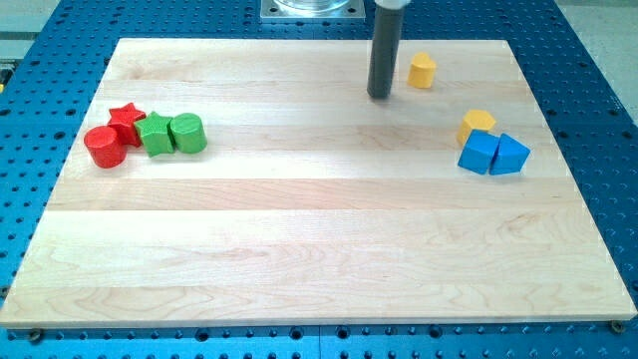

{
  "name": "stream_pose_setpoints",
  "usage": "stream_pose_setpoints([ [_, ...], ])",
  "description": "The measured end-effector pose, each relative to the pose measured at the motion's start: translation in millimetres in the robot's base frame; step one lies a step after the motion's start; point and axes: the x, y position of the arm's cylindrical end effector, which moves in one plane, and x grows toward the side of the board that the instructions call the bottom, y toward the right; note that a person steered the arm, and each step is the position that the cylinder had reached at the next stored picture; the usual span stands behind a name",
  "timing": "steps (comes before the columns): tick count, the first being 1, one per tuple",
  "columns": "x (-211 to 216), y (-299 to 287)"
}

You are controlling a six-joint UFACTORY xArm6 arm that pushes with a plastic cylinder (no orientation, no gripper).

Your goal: Push the heart at the top center of the board

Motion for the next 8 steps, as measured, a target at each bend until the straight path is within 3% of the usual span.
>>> stream_pose_setpoints([
  [1,0.8,30.3],
  [3,-63.0,99.8],
  [5,-65.3,-60.7],
  [7,-62.1,-0.7],
  [8,-88.2,-4.3],
])
